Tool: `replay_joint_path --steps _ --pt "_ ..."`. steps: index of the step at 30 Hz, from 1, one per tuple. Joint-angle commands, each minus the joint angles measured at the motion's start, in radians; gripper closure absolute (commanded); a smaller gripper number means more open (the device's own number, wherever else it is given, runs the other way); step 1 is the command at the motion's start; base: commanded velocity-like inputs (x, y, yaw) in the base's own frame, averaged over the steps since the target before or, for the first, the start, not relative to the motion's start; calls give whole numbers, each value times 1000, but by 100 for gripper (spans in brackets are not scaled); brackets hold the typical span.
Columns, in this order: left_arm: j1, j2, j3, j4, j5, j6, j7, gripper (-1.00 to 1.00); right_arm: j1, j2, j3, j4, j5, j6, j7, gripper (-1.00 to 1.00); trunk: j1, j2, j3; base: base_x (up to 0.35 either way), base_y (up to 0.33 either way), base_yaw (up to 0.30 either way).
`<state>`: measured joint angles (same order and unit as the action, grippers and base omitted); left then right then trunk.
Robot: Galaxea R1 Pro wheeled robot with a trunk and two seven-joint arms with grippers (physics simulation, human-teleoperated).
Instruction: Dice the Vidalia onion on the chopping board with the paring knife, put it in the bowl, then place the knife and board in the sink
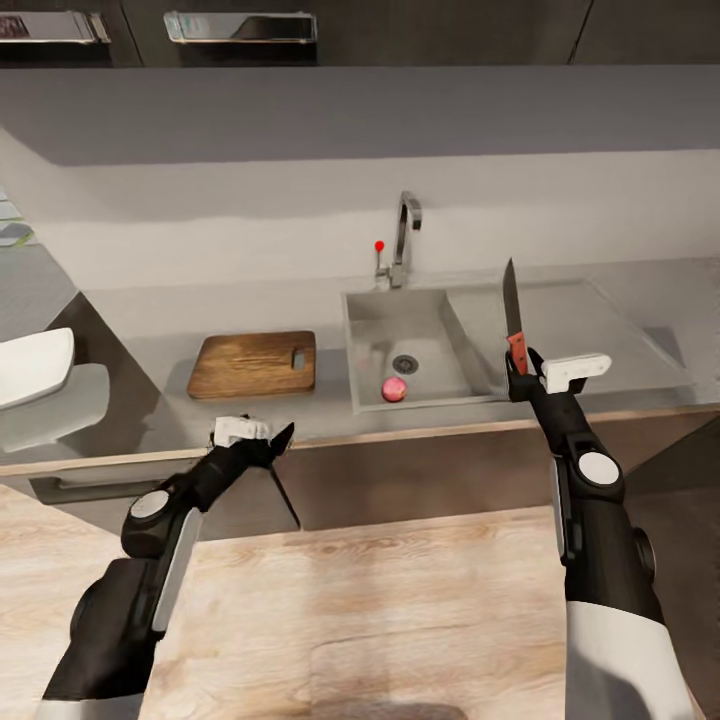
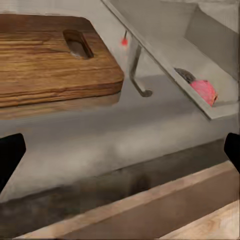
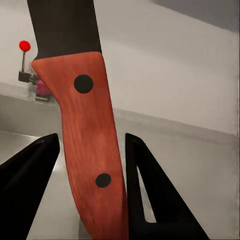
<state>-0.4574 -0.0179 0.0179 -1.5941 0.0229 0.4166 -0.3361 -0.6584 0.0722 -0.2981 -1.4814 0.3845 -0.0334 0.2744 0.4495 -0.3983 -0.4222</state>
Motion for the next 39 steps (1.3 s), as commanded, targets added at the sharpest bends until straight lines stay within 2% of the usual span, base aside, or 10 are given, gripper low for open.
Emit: replay_joint_path --steps 1,12,19,22,26,30,31,32,35,39 --pt "-31 -1 2 -1 1 32 -4 -100 -1 1 -5 0 10 -4 7 100 0 -2 0 0 0 -151" --pt "-292 -74 1 1 0 352 -3 -100 -1 1 -34 0 9 1 10 100 0 -2 16 0 0 -131" --pt "-309 -74 1 1 -2 386 -3 -100 -1 1 -34 0 10 8 9 100 0 -2 18 0 0 -26" --pt "-310 -72 9 2 -3 388 -3 -100 -1 1 -32 0 10 83 9 100 0 -2 18 0 0 -1" --pt "-310 -71 86 8 0 391 -7 -100 -1 1 -8 -1 10 214 7 100 0 -2 18 0 0 0" --pt "-319 -83 107 11 0 409 -5 -100 -2 1 -1 -1 11 266 -37 100 0 -2 18 0 0 0" --pt "-323 -91 102 11 -1 443 -6 -100 -14 1 17 -2 10 361 -135 100 0 -2 18 0 0 0" --pt "-324 -92 93 10 -1 449 -6 -100 -20 1 37 -2 10 401 -154 100 0 -2 18 0 0 0" --pt "-325 -92 54 7 -1 458 -6 -100 -34 1 101 -2 10 473 -180 100 0 -2 18 0 0 0" --pt "-325 -90 28 6 -2 459 -6 -100 -48 1 127 -3 10 490 -188 100 0 -2 18 0 0 0"
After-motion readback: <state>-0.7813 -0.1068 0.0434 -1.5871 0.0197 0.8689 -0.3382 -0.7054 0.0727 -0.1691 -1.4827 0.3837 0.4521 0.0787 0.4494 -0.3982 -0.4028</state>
